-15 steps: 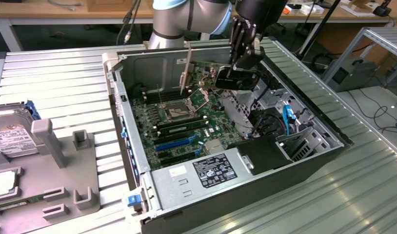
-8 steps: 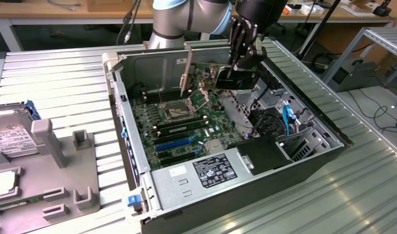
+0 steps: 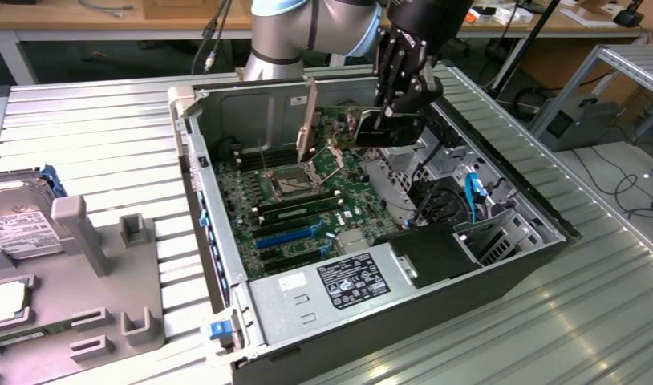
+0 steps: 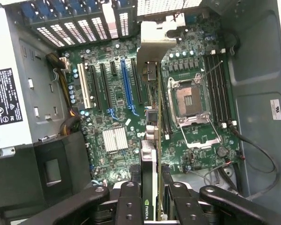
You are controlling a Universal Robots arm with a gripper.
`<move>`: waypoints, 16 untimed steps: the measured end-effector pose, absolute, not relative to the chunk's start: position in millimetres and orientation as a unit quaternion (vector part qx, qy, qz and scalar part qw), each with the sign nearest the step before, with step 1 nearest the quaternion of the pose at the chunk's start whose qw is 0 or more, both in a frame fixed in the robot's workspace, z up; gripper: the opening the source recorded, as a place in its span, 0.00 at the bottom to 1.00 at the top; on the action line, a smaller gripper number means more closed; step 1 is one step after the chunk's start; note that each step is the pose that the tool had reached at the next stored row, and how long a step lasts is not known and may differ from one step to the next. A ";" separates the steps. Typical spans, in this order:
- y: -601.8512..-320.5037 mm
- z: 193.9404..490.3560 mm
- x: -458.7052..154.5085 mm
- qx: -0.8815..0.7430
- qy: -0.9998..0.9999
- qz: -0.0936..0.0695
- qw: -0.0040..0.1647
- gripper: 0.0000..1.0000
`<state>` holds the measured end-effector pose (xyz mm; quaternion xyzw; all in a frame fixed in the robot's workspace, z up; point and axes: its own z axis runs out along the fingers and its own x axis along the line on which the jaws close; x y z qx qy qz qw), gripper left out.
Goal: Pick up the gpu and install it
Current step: 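Insert the gpu into the slot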
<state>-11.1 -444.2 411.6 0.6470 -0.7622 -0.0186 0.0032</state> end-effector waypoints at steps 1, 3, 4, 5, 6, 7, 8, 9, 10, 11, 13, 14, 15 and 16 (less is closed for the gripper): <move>-444.2 411.5 -11.1 0.651 -0.759 -0.019 0.003 0.27; -444.2 411.5 -11.1 0.658 -0.753 -0.019 0.003 0.27; -444.2 411.5 -11.1 0.661 -0.751 -0.019 0.003 0.27; -444.2 411.5 -11.1 0.663 -0.749 -0.019 0.004 0.27; -444.2 411.5 -11.1 0.664 -0.747 -0.019 0.004 0.27; -444.2 411.4 -11.1 0.669 -0.743 -0.019 0.004 0.27; -444.2 411.5 -11.1 0.672 -0.740 -0.019 0.004 0.27; -444.2 411.4 -11.1 0.674 -0.739 -0.019 0.004 0.27; -444.2 411.5 -11.1 0.677 -0.736 -0.018 0.004 0.27; -444.2 411.4 -11.1 0.682 -0.732 -0.018 0.004 0.27; -444.2 411.4 -11.1 0.690 -0.724 -0.018 0.004 0.27; -444.2 411.4 -11.1 0.695 -0.718 -0.018 0.004 0.27; -444.2 411.4 -11.1 0.699 -0.715 -0.018 0.004 0.27; -444.2 411.3 -11.1 0.702 -0.712 -0.018 0.005 0.27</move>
